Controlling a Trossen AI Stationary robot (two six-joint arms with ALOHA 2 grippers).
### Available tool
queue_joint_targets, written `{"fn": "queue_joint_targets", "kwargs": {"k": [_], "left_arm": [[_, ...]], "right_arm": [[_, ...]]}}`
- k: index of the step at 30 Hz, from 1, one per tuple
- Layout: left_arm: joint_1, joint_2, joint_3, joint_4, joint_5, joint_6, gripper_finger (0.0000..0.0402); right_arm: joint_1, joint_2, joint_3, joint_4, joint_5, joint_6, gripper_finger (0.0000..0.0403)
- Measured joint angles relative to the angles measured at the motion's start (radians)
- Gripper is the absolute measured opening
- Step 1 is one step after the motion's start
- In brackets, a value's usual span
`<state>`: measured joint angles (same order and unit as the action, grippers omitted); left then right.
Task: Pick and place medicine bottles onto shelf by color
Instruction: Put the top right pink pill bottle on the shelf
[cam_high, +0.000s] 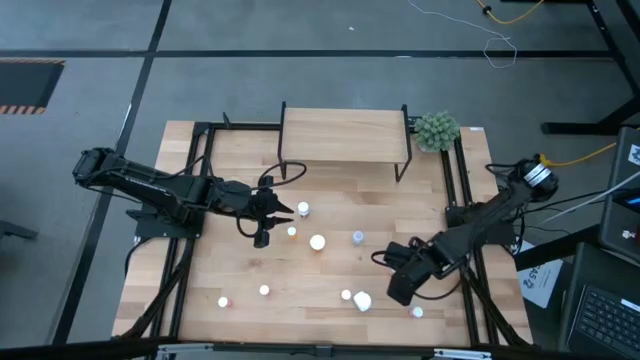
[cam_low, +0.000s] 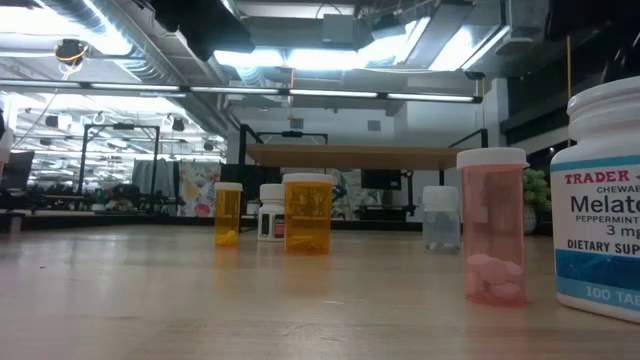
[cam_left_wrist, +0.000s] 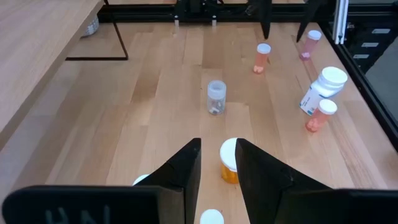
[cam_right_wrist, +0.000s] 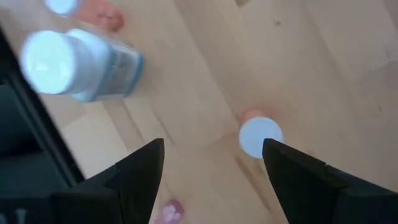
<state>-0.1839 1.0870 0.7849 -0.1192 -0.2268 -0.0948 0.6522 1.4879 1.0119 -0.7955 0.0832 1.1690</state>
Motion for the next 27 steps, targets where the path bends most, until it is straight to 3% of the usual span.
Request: {"fn": "queue_joint_targets", "kwargs": {"k": [10,27], "left_arm": [[0.0,0.0,0.0,0.0,0.0,0.0,0.0095],[0.0,0.0,0.0,0.0,0.0,0.0,0.0095]], "right_arm": [[-0.025,0.056,0.0,-0.082,0.0,0.0,0.0275],[-0.052,0.15,0.0,-0.077,0.029,0.005,0.0275]]}}
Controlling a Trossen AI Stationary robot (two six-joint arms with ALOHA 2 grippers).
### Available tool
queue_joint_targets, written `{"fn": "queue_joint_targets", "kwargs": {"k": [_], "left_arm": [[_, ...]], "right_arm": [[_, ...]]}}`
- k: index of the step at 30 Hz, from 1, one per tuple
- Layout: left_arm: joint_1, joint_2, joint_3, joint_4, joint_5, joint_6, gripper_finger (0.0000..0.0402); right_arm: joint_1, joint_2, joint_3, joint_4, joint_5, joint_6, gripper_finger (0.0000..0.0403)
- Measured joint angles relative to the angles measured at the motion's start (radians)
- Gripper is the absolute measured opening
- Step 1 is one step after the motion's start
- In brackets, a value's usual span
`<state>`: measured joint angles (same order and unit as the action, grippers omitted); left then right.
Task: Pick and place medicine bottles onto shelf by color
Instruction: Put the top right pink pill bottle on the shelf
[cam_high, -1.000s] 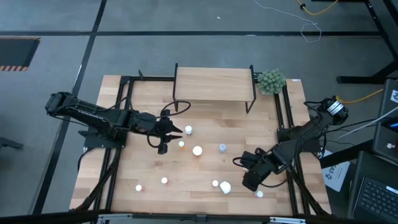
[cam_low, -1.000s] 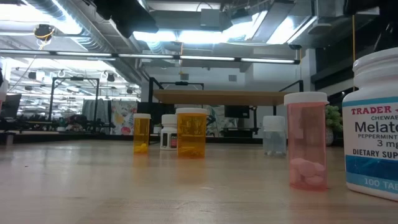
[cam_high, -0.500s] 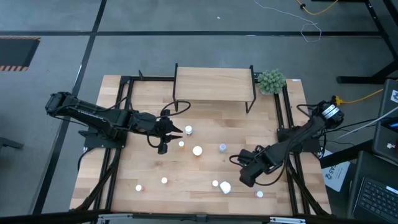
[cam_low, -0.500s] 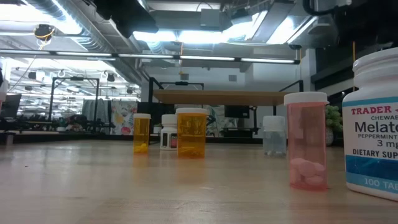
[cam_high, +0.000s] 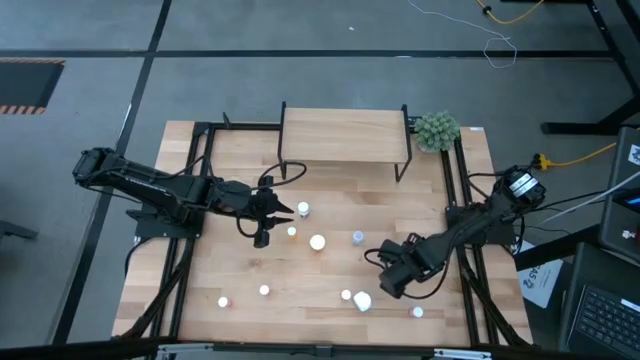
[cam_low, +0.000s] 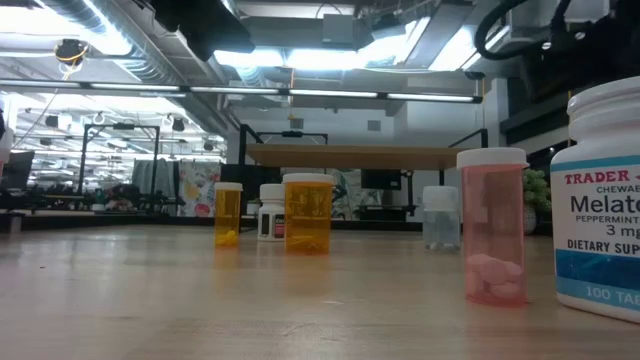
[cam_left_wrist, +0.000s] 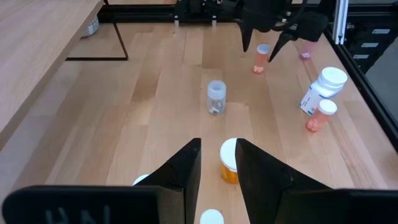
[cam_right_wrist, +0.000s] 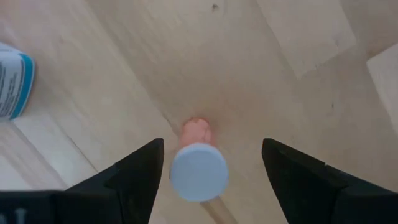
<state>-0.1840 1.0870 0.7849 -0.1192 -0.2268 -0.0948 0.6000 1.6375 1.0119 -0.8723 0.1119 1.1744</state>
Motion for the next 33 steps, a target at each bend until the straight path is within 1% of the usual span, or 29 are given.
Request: {"fn": "queue_joint_targets", "kwargs": {"k": [5,10,13,18,25,29,33], "left_arm": [[0.0,0.0,0.0,0.0,0.0,0.0,0.0095],[0.0,0.0,0.0,0.0,0.0,0.0,0.0095],[0.0,0.0,0.0,0.0,0.0,0.0,0.0095],[0.0,0.0,0.0,0.0,0.0,0.0,0.0095],[0.0,0.0,0.0,0.0,0.0,0.0,0.0095],[0.0,0.0,0.0,0.0,0.0,0.0,0.0095],[0.0,0.0,0.0,0.0,0.0,0.0,0.0095]], "right_arm": [[-0.012,0.0,0.0,0.0,-0.005,0.002,0.0275],[-0.014,0.0,0.0,0.0,-0.037,0.004,0.0269],[-0.014,0.0,0.0,0.0,-0.051,0.004,0.025],[-0.014,0.0,0.0,0.0,-0.052,0.004,0.0201],[-0.014,0.0,0.0,0.0,-0.029,0.003,0.0141],[-0.014,0.0,0.0,0.0,-0.028,0.003,0.0121],[-0.015,0.0,0.0,0.0,-0.027,0.003,0.0117]]}}
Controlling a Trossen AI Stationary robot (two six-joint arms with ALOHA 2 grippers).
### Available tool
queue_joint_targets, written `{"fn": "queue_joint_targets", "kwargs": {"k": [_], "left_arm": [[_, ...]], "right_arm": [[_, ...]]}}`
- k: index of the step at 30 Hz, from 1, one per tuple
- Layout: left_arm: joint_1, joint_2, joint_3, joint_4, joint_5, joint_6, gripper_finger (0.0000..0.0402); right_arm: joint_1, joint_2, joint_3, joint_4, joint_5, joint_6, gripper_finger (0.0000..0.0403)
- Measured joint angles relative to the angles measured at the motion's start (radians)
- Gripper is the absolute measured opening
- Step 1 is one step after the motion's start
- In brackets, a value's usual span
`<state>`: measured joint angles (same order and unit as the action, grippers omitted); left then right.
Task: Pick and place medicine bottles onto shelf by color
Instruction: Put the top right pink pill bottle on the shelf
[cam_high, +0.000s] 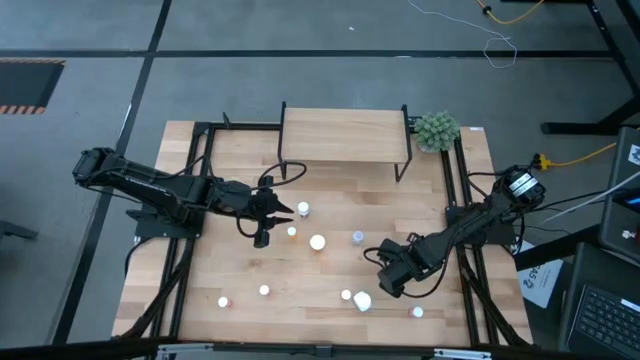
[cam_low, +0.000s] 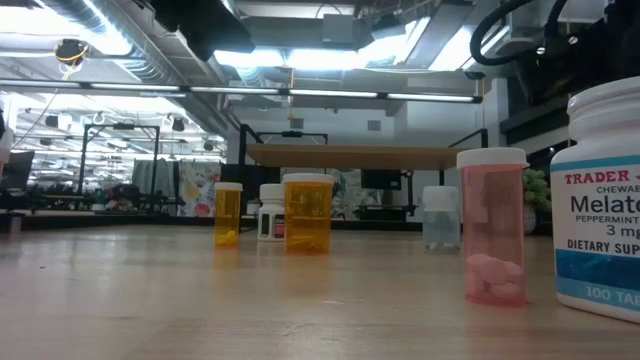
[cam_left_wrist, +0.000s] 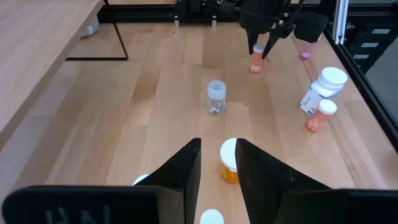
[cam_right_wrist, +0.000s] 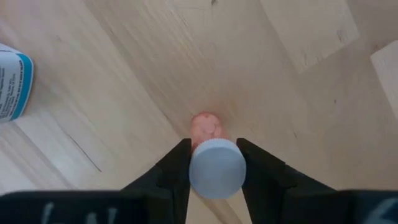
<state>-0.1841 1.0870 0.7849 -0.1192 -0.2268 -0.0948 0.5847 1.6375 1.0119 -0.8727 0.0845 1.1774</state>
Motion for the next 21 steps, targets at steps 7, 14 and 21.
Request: {"fn": "queue_joint_targets", "kwargs": {"k": [7,14,21], "left_arm": [[0.0,0.0,0.0,0.0,0.0,0.0,0.0095],[0.0,0.0,0.0,0.0,0.0,0.0,0.0095],[0.0,0.0,0.0,0.0,0.0,0.0,0.0095]], "right_arm": [[-0.034,0.0,0.029,-0.032,-0.015,-0.011,0.012],[-0.106,0.0,0.216,-0.197,-0.008,-0.201,0.0119],[-0.227,0.0,0.499,-0.439,0.131,-0.452,0.0119]]}}
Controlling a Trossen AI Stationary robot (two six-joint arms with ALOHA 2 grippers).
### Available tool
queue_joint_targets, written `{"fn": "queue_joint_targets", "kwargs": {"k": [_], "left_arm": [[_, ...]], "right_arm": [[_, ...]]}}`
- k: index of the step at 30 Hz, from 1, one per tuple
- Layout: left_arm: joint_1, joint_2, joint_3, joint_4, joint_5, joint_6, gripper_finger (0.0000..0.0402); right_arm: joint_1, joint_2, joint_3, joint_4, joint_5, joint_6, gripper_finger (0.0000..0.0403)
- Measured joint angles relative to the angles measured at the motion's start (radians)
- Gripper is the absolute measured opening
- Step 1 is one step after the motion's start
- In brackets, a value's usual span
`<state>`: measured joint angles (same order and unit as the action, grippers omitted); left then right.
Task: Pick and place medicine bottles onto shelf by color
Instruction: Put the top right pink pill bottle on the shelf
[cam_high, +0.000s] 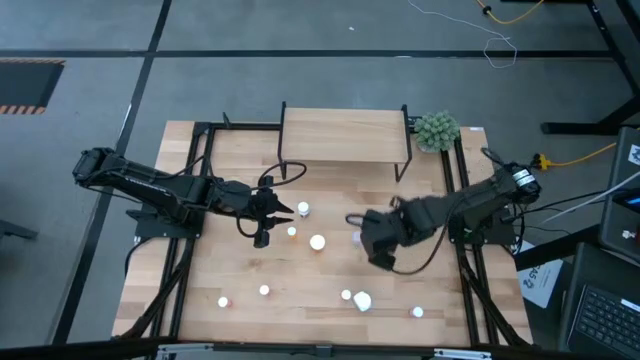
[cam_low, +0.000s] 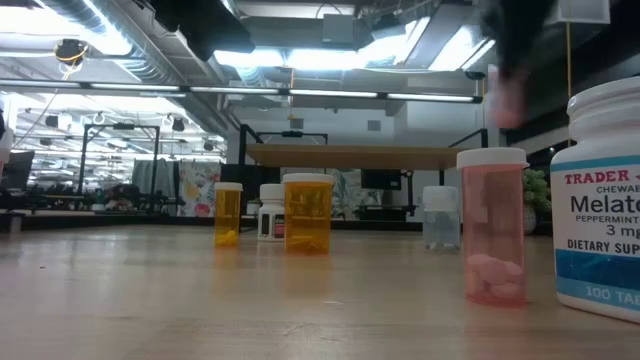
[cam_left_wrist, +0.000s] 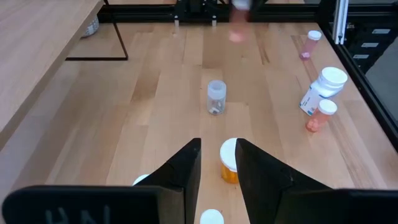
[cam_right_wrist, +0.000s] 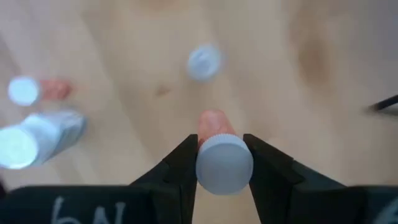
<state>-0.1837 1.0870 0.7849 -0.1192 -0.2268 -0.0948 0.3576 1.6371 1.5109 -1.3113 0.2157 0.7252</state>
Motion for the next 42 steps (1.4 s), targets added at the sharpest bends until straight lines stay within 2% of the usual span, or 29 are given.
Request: {"fn": "queue_joint_targets", "kwargs": {"k": [5,11,16,21,30,35,42], "left_arm": [[0.0,0.0,0.0,0.0,0.0,0.0,0.0095],[0.0,0.0,0.0,0.0,0.0,0.0,0.0095],[0.0,0.0,0.0,0.0,0.0,0.0,0.0095],[0.0,0.0,0.0,0.0,0.0,0.0,0.0095],[0.0,0.0,0.0,0.0,0.0,0.0,0.0095],[0.0,0.0,0.0,0.0,0.0,0.0,0.0095],[0.0,0.0,0.0,0.0,0.0,0.0,0.0095]], "right_arm": [[-0.11,0.0,0.204,-0.136,0.105,-0.148,0.0119],[-0.28,0.0,0.402,-0.171,0.106,-0.359,0.0118],[-0.446,-0.001,0.497,-0.169,0.108,-0.523,0.0118],[-0.629,-0.001,0.514,-0.145,0.1,-0.654,0.0118],[-0.933,0.077,0.513,-0.101,-0.071,-0.77,0.0118],[-1.017,0.159,0.511,-0.076,-0.13,-0.792,0.012],[-1.05,0.261,0.511,-0.074,-0.14,-0.838,0.0123]]}}
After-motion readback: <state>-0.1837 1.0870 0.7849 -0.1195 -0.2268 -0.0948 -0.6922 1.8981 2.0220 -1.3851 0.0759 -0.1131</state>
